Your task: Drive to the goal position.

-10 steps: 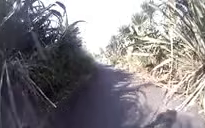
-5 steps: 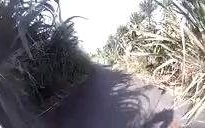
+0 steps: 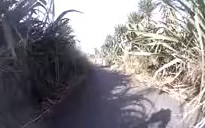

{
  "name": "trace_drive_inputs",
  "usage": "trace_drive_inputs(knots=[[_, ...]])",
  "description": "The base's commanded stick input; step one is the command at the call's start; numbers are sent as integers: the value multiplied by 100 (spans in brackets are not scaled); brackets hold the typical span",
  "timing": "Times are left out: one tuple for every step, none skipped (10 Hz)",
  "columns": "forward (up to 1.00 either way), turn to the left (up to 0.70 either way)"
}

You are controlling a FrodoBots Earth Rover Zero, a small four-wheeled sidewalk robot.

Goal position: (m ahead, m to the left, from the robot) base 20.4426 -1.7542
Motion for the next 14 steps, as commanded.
trace_drive_inputs(knots=[[45,0],[45,0],[45,0],[45,0],[45,0],[45,0],[45,0],[45,0],[45,0],[45,0],[45,0],[45,0],[45,0],[45,-27]])
